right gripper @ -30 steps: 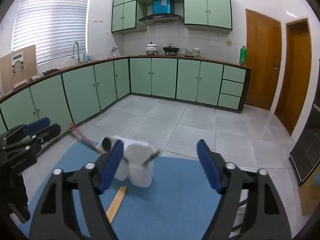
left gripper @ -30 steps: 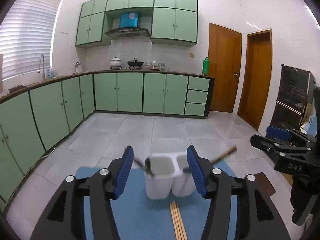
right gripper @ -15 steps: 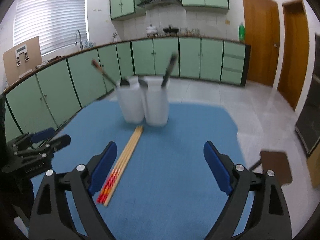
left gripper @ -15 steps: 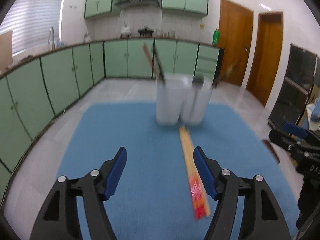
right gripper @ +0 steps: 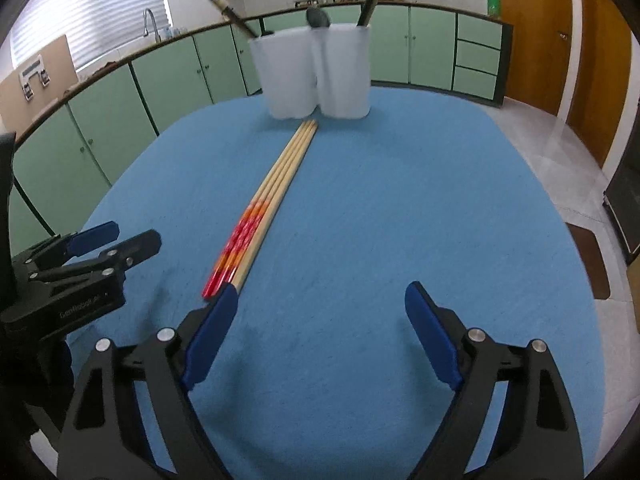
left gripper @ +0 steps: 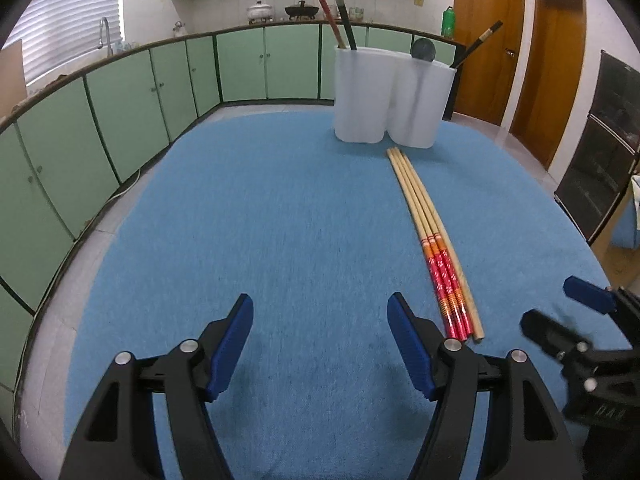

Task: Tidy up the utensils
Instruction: 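Move both open tools back to the remaining chopsticks, then grasp another plain wooden chopstick with the right tool and pull it out, then grasp a red-patterned chopstick end with the left tool, then lift both chopsticks into the white holder and open both tools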

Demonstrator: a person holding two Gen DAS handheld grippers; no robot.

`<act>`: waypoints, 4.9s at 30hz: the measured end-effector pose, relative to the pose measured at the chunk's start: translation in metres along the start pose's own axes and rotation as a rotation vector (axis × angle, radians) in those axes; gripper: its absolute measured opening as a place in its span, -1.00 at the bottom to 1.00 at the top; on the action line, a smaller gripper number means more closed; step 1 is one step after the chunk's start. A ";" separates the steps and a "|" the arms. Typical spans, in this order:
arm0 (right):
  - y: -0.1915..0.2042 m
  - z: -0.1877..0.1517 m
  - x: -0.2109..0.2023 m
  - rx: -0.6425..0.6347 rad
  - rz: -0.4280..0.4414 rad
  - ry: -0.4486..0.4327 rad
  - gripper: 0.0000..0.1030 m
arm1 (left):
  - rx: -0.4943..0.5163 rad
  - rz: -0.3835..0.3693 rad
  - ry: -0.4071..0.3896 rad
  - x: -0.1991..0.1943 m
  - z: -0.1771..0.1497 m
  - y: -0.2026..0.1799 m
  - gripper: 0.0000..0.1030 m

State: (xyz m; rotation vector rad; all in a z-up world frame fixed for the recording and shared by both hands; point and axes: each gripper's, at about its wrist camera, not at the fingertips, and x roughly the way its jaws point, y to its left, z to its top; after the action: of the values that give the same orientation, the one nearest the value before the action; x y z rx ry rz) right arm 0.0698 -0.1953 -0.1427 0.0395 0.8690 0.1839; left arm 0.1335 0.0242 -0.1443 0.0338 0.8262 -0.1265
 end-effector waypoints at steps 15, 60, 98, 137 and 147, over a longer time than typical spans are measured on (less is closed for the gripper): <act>0.025 -0.001 0.016 -0.077 -0.020 0.064 0.32 | -0.001 0.001 0.044 0.007 -0.006 0.004 0.36; -0.026 -0.001 0.009 0.016 -0.074 0.042 -0.88 | 0.022 -0.073 0.061 0.003 -0.009 -0.020 0.37; -0.044 -0.005 0.007 0.041 -0.047 0.041 -0.83 | 0.069 -0.064 0.071 0.008 -0.011 -0.043 -0.13; -0.047 0.080 -0.113 -0.009 0.062 -0.253 -0.88 | 0.063 -0.121 -0.254 -0.112 0.069 -0.031 -0.89; -0.048 0.144 -0.131 -0.058 0.162 -0.265 -0.88 | 0.127 -0.151 -0.319 -0.121 0.118 -0.040 -0.89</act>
State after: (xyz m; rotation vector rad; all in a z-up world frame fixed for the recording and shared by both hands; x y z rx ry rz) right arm 0.1037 -0.2596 0.0437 0.0787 0.5958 0.3476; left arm 0.1334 -0.0130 0.0249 0.0692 0.5002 -0.3187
